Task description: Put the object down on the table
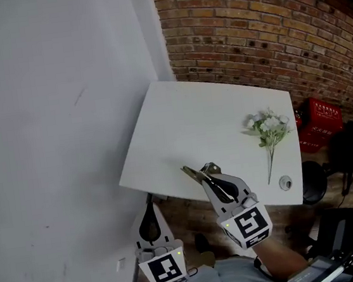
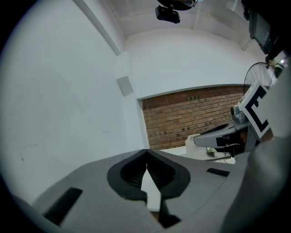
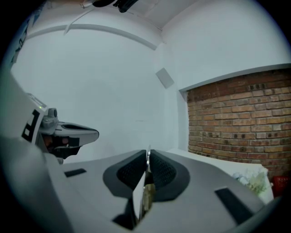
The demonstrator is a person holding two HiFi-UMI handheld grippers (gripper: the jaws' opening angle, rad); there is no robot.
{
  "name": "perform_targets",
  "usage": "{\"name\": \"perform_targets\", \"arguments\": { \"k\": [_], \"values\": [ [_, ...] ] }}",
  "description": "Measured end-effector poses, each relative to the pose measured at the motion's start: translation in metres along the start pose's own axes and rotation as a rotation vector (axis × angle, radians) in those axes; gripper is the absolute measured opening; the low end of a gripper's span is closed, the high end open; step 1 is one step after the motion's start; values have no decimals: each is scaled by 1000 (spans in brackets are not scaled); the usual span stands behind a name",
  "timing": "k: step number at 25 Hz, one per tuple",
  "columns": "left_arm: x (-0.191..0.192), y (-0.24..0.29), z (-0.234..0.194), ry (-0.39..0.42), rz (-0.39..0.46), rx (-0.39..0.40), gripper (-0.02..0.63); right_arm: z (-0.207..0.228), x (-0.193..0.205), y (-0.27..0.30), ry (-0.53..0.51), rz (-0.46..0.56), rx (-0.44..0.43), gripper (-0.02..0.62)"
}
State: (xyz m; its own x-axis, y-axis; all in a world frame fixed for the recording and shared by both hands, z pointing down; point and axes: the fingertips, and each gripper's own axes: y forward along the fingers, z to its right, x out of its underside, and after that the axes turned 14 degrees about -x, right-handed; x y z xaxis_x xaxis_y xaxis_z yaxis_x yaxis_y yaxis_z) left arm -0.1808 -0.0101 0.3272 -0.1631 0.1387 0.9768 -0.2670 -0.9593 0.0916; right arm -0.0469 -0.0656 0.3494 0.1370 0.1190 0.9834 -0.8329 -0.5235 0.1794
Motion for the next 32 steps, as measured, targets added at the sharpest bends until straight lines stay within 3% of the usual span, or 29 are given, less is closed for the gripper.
{"name": "perform_targets", "arguments": {
  "k": [10, 23, 32],
  "values": [
    [-23, 53, -27, 31, 115, 56, 9, 9, -43, 41, -45, 60, 65, 34],
    [-17, 64, -10, -5, 85, 108, 9, 16, -42, 45, -48, 54, 94, 34],
    [-7, 104, -3, -1, 44, 102, 9, 49, -34, 74, -36, 29, 77, 34]
  ]
}}
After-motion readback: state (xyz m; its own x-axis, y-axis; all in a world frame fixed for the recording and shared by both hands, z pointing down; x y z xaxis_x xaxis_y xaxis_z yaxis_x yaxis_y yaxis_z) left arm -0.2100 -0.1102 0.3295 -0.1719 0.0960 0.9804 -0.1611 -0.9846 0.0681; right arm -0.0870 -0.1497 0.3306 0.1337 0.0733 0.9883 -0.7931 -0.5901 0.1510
